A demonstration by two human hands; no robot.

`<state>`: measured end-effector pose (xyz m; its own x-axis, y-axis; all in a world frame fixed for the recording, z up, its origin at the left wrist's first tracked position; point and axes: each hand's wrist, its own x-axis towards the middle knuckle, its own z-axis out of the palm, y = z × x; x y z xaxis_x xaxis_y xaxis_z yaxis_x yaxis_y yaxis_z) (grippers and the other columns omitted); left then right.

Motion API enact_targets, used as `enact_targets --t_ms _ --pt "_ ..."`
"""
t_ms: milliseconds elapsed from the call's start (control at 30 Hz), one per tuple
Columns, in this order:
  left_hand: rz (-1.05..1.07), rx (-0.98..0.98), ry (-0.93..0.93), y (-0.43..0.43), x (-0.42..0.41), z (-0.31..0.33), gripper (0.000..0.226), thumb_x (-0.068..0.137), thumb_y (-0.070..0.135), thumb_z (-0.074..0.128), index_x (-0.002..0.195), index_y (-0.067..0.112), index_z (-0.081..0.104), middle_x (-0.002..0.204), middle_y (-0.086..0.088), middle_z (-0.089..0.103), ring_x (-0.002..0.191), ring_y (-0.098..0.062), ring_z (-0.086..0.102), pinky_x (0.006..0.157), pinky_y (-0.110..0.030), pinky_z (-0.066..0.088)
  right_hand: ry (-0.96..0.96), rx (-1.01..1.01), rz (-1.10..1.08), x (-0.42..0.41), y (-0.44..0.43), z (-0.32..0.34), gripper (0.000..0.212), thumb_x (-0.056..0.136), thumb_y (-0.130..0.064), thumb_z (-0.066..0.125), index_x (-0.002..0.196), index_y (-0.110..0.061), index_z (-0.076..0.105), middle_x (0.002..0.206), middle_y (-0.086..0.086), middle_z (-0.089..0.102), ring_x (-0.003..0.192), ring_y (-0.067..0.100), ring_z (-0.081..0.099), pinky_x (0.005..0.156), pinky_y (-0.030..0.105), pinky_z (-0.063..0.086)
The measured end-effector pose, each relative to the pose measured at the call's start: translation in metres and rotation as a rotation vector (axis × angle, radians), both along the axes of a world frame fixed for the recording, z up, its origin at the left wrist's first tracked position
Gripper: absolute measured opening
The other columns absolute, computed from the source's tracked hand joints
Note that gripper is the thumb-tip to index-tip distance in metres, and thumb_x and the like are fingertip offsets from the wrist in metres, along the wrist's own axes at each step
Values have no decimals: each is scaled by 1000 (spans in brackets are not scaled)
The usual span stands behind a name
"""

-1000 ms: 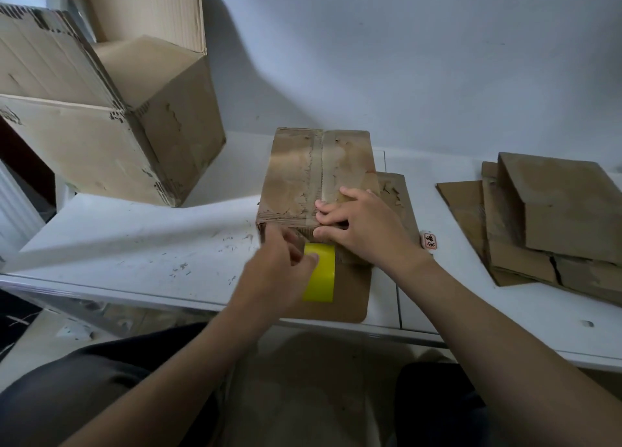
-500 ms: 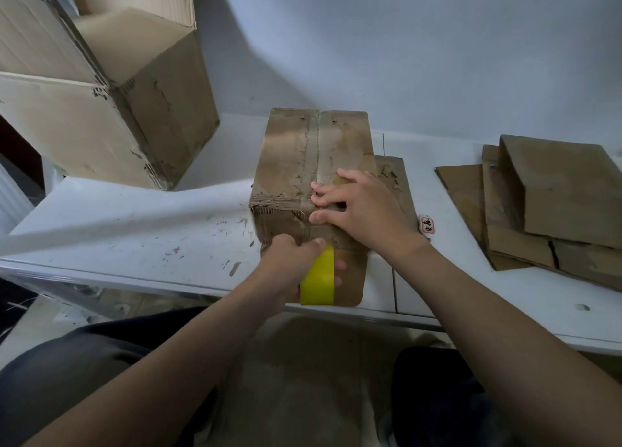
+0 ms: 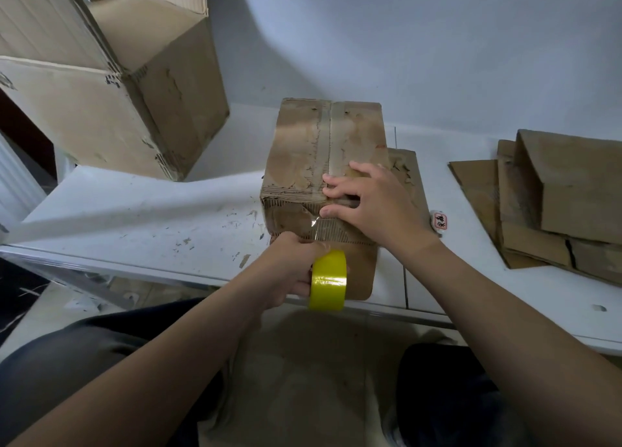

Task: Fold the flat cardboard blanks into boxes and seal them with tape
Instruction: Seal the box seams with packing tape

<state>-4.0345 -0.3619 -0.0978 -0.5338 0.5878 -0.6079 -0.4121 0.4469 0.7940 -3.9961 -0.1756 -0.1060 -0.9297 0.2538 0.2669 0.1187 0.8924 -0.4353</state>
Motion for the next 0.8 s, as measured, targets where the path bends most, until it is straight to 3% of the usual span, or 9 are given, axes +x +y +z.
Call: enact_targets --t_ms 167,333,467,533,667,800 --pt "6 -12 -83 -2 1 -1 23 103 22 57 122 11 59 100 -14 78 87 -27 77 60 -38 63 -39 32 -7 0 -3 2 46 81 -62 67 120 -38 72 138 -26 57 144 14 36 123 47 20" --pt "89 43 -25 -3 -3 -4 16 98 19 65 111 10 66 109 -15 73 86 -28 75 69 -43 64 -91 192 -42 4 -13 2 62 80 -57 75 136 -36 60 140 -12 60 145 22 36 122 51 22" --pt "124 54 23 -1 -13 -3 24 92 16 71 115 9 68 114 -17 71 90 -31 74 76 -44 63 -117 292 -67 4 -20 -1 78 77 -52 81 146 -31 49 139 -6 62 146 27 36 120 57 23" --pt "117 59 39 -1 -14 -1 22 93 17 71 113 10 69 111 -16 72 85 -27 75 71 -40 63 -117 294 -82 3 -22 -1 79 77 -50 81 147 -30 49 140 -4 62 146 28 36 120 58 24" --pt "113 73 49 -1 -14 0 24 94 20 70 116 10 67 104 -10 74 74 -20 75 61 -31 59 -146 328 -34 2 -18 6 68 82 -53 75 142 -31 52 147 -10 55 148 26 34 120 58 24" --pt "106 90 85 -1 -15 1 17 96 22 68 110 12 68 95 -7 74 70 -20 76 60 -32 59 -38 264 -44 14 -1 24 45 101 -53 46 139 -31 56 149 -10 52 140 21 42 114 47 34"
